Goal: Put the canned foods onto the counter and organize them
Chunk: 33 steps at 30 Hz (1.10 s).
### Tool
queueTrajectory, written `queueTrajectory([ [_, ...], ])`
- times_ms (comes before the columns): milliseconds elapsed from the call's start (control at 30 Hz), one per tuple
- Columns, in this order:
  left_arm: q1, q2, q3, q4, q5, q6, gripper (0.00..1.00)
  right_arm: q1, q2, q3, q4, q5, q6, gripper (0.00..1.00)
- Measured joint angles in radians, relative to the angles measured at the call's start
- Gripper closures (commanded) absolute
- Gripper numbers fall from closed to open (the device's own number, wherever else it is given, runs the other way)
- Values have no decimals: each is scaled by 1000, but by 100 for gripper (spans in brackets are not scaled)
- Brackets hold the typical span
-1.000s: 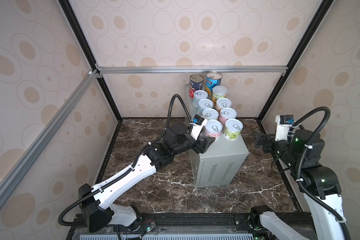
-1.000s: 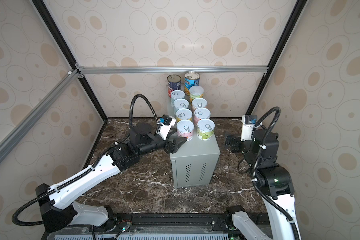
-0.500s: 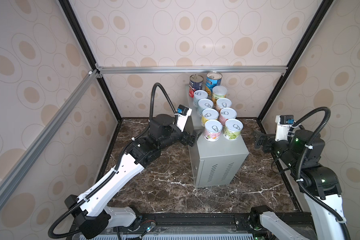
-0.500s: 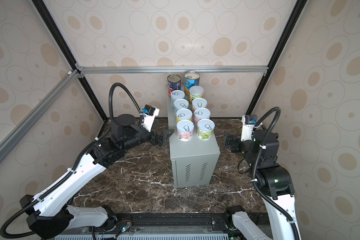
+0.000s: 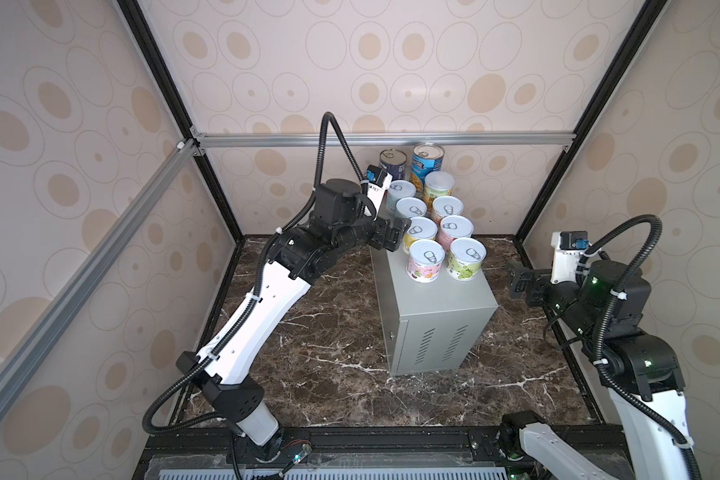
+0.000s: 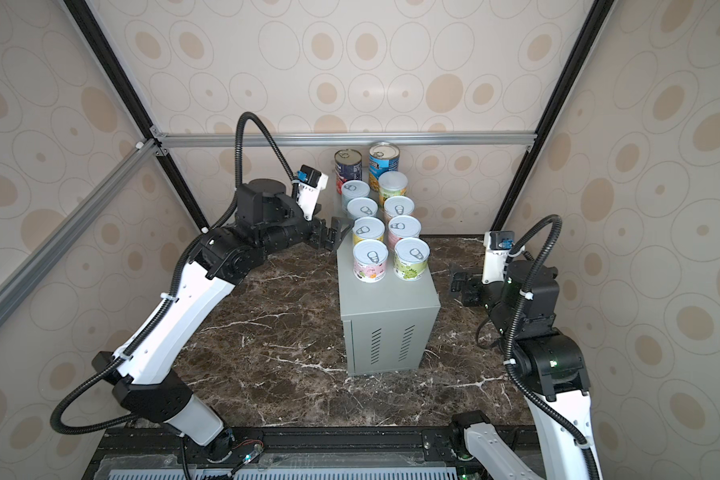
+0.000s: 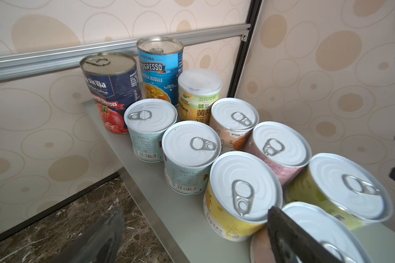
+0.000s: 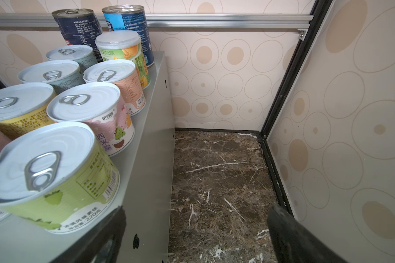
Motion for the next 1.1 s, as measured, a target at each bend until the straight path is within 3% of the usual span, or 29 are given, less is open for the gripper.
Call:
queueTrajectory([
  [433,0,98,127,-74,-44,-2,2,0,0,6,-13,1,-10,0],
  [1100,0,144,154,-98,-71,-19,2,0,0,6,-16,3,-10,0],
])
